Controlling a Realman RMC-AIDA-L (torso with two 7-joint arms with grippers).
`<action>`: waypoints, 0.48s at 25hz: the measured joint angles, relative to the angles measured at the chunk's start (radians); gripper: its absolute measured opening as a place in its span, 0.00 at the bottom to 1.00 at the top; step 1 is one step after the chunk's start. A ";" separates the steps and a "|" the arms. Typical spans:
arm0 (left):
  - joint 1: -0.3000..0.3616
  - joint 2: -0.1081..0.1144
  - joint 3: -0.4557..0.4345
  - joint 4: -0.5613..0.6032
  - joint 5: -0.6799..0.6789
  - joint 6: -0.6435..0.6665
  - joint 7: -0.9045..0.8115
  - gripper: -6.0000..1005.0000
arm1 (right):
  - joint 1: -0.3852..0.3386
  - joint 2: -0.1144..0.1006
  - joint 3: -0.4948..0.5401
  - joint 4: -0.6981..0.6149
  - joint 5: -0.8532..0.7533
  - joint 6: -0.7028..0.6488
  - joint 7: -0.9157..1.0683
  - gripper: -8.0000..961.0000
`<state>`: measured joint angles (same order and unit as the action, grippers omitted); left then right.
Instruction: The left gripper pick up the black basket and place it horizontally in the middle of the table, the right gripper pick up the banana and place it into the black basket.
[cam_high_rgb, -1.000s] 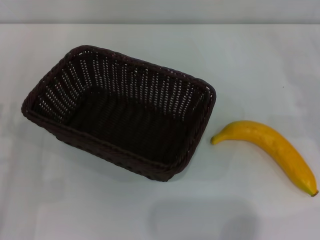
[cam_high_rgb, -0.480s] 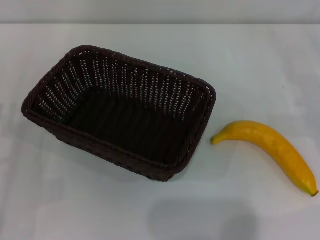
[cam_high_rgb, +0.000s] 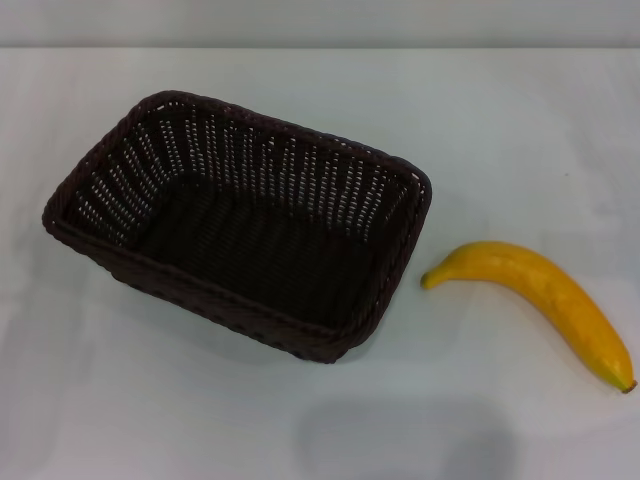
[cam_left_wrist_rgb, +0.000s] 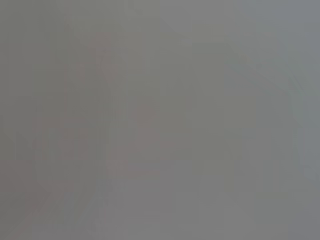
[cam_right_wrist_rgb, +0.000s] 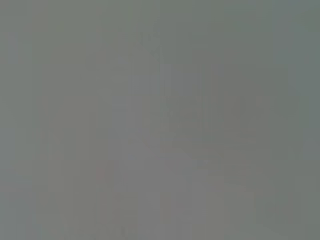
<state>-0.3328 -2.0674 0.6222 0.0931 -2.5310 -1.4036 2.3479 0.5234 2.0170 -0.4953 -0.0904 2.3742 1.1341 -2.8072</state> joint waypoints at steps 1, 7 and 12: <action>0.008 0.003 0.008 0.041 0.022 0.022 -0.049 0.87 | 0.000 0.000 0.000 0.000 0.000 0.000 0.000 0.89; 0.010 0.082 0.049 0.313 0.393 0.245 -0.537 0.87 | 0.002 0.001 -0.007 0.000 -0.003 0.001 0.000 0.89; -0.104 0.170 0.050 0.409 0.778 0.268 -0.846 0.87 | 0.008 0.002 -0.010 0.000 -0.007 0.002 0.000 0.89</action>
<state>-0.4370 -1.8977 0.6717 0.5020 -1.7528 -1.1355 1.5015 0.5313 2.0188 -0.5052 -0.0907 2.3669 1.1356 -2.8072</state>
